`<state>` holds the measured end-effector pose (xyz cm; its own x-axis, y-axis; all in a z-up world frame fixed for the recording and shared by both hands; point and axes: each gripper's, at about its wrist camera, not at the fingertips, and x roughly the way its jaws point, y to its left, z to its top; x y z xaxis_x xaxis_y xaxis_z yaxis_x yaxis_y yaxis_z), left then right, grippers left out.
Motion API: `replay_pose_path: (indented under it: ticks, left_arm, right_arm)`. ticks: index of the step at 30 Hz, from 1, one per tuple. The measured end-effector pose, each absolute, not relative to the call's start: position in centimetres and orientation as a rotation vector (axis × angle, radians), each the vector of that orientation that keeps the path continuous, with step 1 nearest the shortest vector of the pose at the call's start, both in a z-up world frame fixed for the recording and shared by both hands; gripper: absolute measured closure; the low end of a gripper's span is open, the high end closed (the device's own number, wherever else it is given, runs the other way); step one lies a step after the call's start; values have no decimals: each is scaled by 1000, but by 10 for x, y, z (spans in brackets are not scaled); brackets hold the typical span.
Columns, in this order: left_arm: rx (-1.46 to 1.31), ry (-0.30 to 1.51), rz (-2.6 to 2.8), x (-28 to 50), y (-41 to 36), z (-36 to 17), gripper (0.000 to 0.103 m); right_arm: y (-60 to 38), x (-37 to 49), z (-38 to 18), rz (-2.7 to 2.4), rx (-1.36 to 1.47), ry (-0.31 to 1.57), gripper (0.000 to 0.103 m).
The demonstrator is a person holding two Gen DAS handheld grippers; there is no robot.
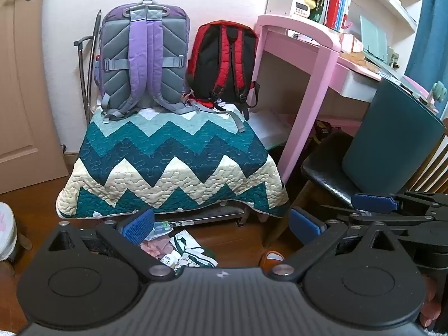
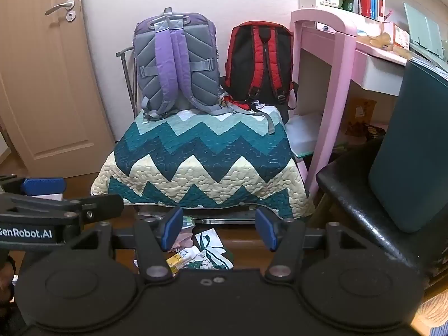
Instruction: Collect trash
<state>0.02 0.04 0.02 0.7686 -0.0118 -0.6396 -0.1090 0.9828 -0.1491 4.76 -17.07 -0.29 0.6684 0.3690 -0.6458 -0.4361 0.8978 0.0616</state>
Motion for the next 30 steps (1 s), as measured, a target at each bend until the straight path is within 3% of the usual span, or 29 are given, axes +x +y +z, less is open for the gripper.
replay_pose_path:
  ticks: [30]
  left_arm:
    - [-222, 722, 61, -1, 12, -6, 0]
  right_arm:
    - [-165, 50, -5, 454, -143, 746, 46]
